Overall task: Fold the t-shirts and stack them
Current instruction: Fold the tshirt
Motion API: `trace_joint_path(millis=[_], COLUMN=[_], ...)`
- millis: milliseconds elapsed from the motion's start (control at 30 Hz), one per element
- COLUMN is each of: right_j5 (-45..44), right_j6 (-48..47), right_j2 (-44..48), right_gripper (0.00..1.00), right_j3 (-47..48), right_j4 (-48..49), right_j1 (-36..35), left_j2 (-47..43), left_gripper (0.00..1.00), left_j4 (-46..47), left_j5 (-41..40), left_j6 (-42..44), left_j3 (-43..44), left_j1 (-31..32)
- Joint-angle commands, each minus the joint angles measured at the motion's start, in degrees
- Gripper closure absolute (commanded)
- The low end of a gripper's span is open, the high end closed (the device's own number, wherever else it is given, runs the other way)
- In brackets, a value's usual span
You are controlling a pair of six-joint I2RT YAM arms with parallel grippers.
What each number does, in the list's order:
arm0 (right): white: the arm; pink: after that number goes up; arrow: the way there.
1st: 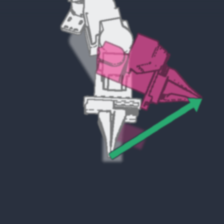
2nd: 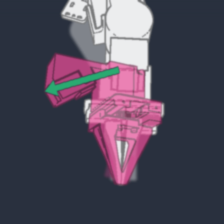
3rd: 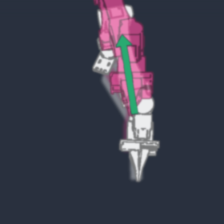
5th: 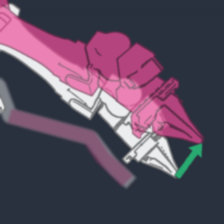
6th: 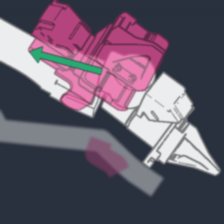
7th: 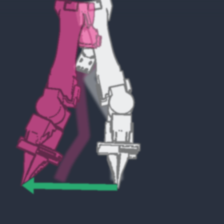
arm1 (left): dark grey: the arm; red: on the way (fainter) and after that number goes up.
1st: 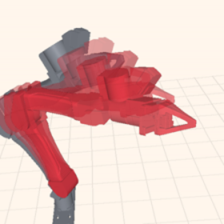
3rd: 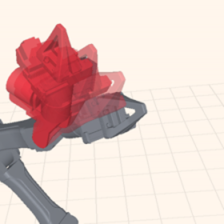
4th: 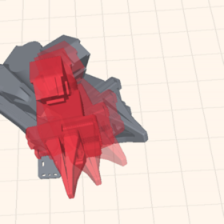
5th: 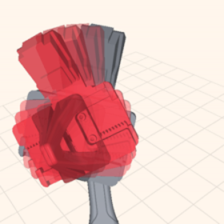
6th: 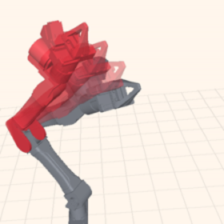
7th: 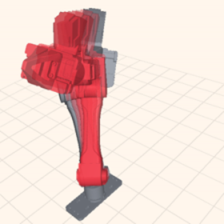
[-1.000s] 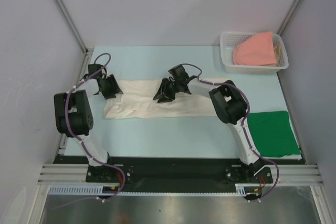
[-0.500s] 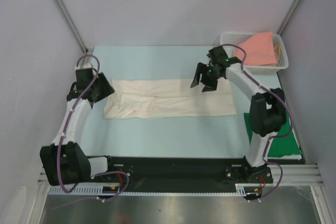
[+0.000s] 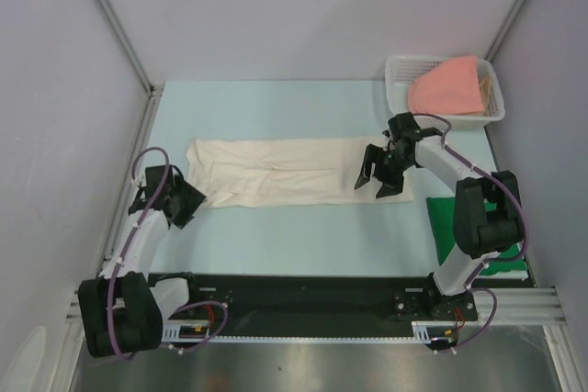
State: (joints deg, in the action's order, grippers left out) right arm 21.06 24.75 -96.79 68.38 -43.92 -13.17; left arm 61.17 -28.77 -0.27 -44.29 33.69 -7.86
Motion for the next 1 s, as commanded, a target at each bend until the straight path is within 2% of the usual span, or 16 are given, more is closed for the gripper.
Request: trace_joint_path(millis=[0,333,533,733,767,833,867,900,967], right_j5=[2.76,4.25,6.1,3.99,4.42,3.82,3.47,2.68,2.41], right_j6=[-0.84,0.56,1.53,1.96,2.23,3.63,4.16,4.95,7.23], right_j2=[2.58,5.91,6.71,6.09,5.83,5.65,5.3,4.43,3.55], right_gripper=[0.26,0.21,0.21,0.26,0.28,0.34,0.37,0.39,0.44], right_j3=[-0.7,-6.06,-9.67,-10.81,-11.16,-12.3,-12.39,-12.31,-13.53], right_j4=[1.91,2.09,3.14,3.58,3.93,6.29,6.91,7.96,9.46], right_j1=[1.48,8.68,14.83,18.43,18.79,19.23,19.23,19.32,19.5], left_j2=[0.0,8.08,12.74,15.73,16.17,18.1,18.89,19.34,20.66], left_gripper=[0.35,0.34,0.41,0.64,0.73,0.84,0.94,0.98,1.0], left_j4=[7.04,14.27,17.35,19.45,19.81,20.25,20.51,20.77,22.0], left_j5=[1.23,3.7,5.8,5.55,4.85,4.76,4.67,4.41,4.32], left_j6=[-4.84,0.78,3.33,5.44,6.49,7.2,7.99,7.99,8.26], left_j3=[-2.4,-1.35,-0.21,1.02,1.46,3.47,4.09,4.62,5.59], left_j1=[-3.2,-10.59,-11.83,-12.53,-12.53,-12.53,-12.53,-12.62,-12.53])
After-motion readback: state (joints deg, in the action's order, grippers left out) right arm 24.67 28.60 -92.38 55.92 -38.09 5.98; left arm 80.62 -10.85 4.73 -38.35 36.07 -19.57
